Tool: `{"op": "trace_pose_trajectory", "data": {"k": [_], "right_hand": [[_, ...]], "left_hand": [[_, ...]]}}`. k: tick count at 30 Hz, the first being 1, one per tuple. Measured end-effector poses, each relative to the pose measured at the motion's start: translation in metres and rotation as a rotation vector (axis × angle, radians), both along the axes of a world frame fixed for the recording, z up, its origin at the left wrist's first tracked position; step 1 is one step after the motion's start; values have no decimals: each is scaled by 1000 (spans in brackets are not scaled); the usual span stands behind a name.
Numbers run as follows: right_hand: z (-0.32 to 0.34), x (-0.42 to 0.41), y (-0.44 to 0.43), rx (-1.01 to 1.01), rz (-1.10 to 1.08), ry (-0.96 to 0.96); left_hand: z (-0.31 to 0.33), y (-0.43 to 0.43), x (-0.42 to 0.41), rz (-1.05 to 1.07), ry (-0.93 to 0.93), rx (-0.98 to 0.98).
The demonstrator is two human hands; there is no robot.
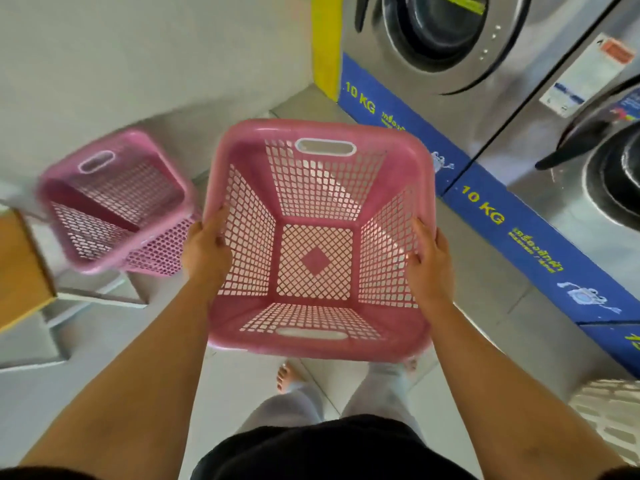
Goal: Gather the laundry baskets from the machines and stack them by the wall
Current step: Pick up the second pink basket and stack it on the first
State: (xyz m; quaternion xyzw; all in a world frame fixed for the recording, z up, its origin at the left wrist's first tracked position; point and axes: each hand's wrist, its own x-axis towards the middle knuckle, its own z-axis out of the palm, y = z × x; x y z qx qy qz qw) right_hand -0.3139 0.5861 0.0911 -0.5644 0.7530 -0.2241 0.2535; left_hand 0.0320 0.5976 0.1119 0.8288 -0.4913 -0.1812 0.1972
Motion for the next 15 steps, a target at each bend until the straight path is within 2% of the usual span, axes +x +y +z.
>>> {"op": "trace_pose_trajectory", "data": {"k": [6,15], "right_hand": [[36,119,-34,-117,185,-22],[95,276,-59,-349,395,-64]], "left_hand": [[43,38,105,288,15,-95],[100,92,225,624,-24,-361]]}}
